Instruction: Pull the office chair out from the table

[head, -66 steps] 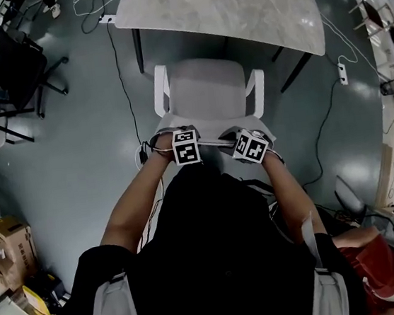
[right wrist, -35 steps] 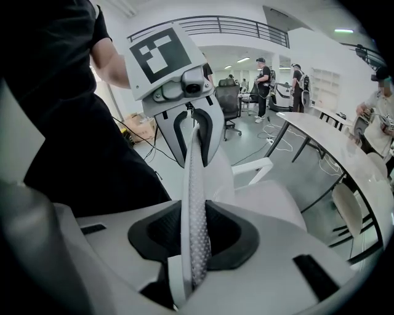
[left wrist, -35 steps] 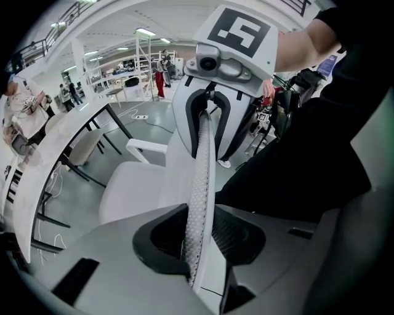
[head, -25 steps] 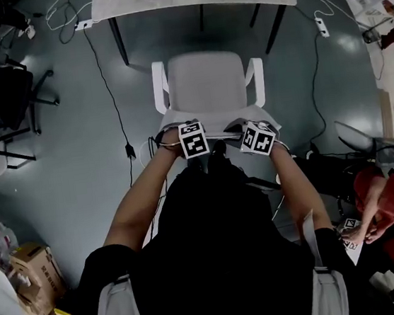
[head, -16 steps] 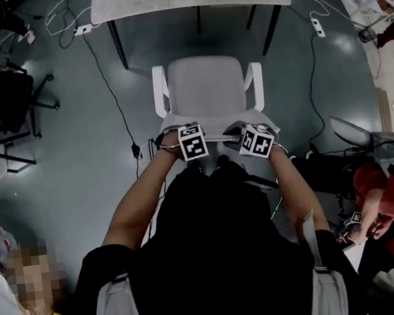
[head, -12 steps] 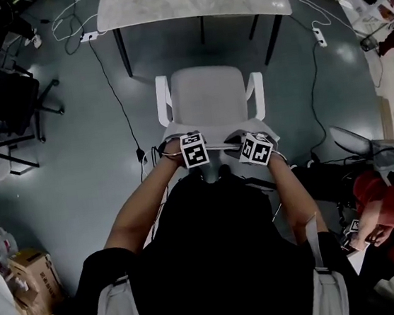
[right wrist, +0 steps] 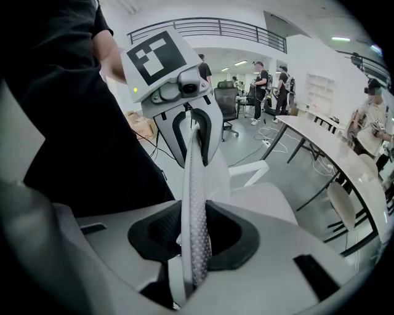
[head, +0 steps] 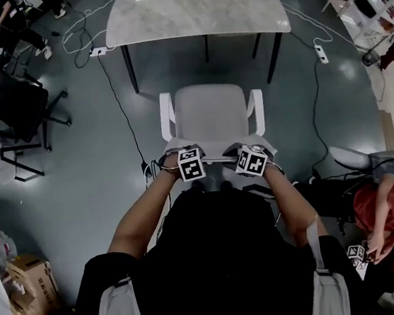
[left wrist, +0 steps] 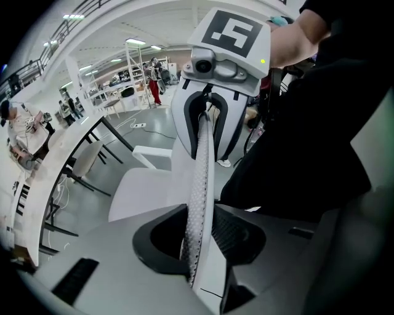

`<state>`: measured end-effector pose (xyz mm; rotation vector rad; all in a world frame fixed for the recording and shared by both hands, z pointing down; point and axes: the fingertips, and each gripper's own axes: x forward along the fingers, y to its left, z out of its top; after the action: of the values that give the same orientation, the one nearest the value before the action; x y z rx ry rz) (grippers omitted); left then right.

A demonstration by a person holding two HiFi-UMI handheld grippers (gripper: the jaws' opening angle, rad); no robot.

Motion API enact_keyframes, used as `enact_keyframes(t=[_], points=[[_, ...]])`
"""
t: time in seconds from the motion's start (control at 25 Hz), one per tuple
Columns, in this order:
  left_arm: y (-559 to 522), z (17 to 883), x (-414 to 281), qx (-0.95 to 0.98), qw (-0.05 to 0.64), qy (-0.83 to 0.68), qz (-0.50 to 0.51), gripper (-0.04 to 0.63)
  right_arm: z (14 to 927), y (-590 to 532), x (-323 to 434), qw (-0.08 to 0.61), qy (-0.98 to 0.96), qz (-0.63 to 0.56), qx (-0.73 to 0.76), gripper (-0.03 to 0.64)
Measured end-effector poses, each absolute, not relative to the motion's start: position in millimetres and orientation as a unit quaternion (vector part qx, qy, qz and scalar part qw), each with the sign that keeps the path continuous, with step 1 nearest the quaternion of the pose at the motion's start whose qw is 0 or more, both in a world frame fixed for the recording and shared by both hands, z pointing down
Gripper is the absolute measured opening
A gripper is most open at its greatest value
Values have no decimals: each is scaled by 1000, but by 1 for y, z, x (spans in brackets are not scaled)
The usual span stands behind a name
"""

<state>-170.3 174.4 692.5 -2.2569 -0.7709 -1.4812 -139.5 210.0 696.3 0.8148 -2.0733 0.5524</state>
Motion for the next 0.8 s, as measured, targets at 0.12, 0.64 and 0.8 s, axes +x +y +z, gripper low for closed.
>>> enact_keyframes(t=[0.12,0.64,0.8], points=[[177,690,-171,-803,179,-259,-507,118,695,212,-141,414,-820,222,327,115],[169,594,-153,-913,135,-180,-339,75,587,179,-147,303,-856,153,390,83],[150,523,-144,-965,57,-132,-217,14,535,167,-144,195,-873,152,420,48]])
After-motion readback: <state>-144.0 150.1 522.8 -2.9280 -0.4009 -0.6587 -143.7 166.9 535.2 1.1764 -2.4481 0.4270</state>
